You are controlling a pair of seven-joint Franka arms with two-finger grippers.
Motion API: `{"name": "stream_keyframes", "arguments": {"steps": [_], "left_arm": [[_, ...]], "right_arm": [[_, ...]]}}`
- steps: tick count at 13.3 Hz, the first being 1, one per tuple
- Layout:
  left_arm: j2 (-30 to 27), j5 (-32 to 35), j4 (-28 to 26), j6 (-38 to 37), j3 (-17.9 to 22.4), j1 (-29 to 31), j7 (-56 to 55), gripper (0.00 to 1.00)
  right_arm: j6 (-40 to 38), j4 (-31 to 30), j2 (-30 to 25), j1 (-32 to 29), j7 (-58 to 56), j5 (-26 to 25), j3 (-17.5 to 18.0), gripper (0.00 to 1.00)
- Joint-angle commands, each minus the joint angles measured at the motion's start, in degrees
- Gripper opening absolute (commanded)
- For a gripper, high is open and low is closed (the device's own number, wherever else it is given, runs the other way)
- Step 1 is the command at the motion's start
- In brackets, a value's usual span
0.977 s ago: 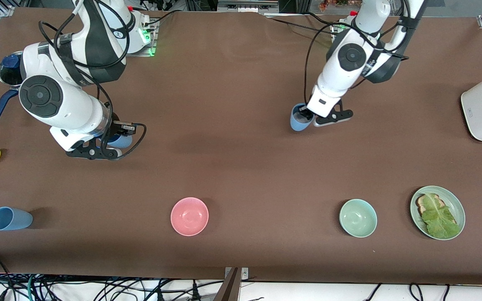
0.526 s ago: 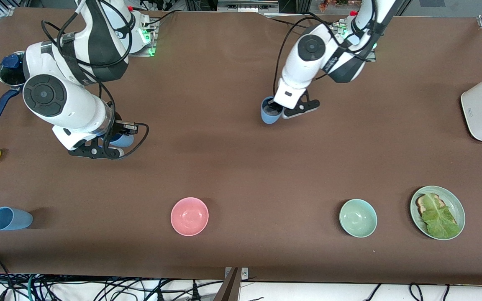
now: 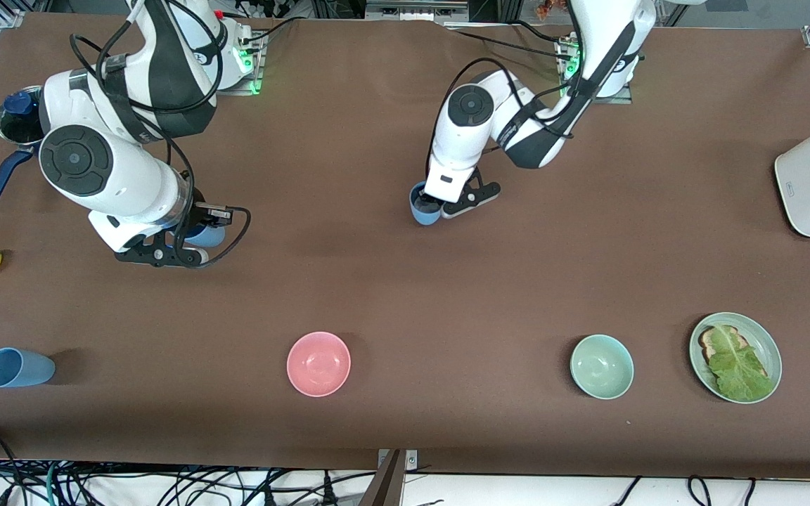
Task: Stack blue cups with both arms
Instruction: 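Carry the paper cup with the left gripper toward the right gripper's cup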
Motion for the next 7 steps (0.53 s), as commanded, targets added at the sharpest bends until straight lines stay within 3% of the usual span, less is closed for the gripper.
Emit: {"name": "stream_keyframes", "arguments": {"steps": [1,3,7], "left_arm": [[4.62,1.8,6.5,-1.37,2.73,-3.47,-2.87,0.0],[6.55,1.71,9.23,-1.28,5.37,-5.84,-3.04,0.0],[8.67,1.71,11.17,-1.02,5.91,-5.94,-3.66,0.0]], "right_arm": [[-1.43,1.48,0.21,0.27,0.77,0.29,-0.14,0.0],[-1.43,1.48,0.21,0.27,0.77,0.3,-0.14,0.0],[-1.52,1.48,0.21,0.36,1.03,0.38,-0.06,0.0]]}}
